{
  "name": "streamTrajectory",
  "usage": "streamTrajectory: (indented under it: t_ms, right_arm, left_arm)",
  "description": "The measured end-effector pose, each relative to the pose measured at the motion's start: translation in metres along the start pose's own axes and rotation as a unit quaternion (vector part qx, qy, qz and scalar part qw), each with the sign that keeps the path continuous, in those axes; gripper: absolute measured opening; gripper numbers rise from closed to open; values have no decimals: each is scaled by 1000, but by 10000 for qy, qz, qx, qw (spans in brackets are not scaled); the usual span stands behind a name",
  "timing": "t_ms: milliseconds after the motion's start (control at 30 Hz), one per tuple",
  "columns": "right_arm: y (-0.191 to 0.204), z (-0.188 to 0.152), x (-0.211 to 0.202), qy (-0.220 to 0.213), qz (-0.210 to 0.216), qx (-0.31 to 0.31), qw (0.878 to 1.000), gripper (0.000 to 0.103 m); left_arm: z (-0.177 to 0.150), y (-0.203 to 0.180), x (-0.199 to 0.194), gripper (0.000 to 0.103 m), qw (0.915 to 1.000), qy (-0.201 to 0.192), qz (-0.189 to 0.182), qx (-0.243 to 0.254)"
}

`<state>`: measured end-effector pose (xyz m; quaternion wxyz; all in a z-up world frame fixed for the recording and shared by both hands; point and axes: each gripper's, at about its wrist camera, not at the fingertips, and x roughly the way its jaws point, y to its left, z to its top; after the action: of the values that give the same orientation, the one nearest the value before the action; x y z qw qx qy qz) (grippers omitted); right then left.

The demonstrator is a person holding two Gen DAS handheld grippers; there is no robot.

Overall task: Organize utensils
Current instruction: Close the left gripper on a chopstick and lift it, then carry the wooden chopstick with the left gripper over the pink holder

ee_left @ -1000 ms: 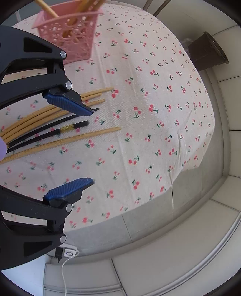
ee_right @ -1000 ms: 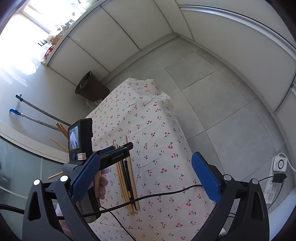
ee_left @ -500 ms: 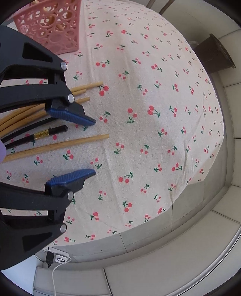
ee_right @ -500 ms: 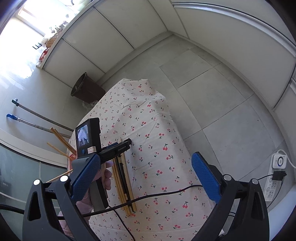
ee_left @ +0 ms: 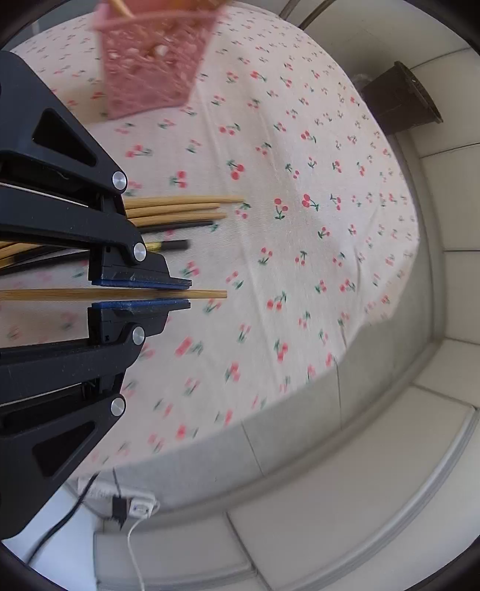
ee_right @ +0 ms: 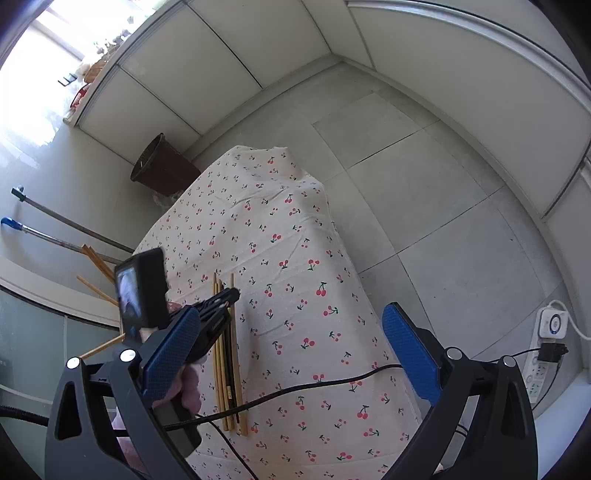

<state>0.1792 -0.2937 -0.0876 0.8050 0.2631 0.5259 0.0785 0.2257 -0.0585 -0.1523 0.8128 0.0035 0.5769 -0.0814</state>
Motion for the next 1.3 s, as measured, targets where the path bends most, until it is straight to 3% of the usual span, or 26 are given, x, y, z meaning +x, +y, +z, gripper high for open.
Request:
streamTrajectory:
  t_ms: [100, 200, 367, 433, 567, 700, 933, 1100, 1300]
  right_arm:
    - [0, 0, 11, 146, 26, -2, 9999, 96]
    - [13, -5, 34, 353, -119, -219, 9991, 96]
    - [54, -18, 80, 636, -177, -592, 9961, 95]
    - [72, -21, 98, 623, -235, -715, 9952, 88]
    - [97, -23, 135, 754, 149, -683, 9947, 46]
    - [118, -25, 167, 838, 529, -555, 9935, 28]
    - [145, -26, 206, 748, 290, -737, 9940, 24]
    - [146, -24, 220, 630, -138, -953, 9934, 24]
    - [158, -32, 236, 642, -575, -1546, 9842, 23]
  left_arm:
    - [-35, 10, -54, 4, 9987, -114, -488, -106]
    - [-65, 17, -99, 4, 9967, -400, -698, -98]
    - [-123, 52, -164, 5, 9931, -1034, -545, 109]
    - [-139, 66, -176, 5, 9904, -1266, -549, 89]
    - [-155, 90, -179, 5, 9877, -1412, -631, -245]
    - [-157, 107, -184, 5, 9856, -1496, -693, -380]
    - [-164, 132, -194, 5, 9836, -1461, -847, -632]
    - [-166, 140, -199, 5, 9816, -1529, -908, -701]
    - [-164, 141, -197, 5, 9813, -1503, -948, -741]
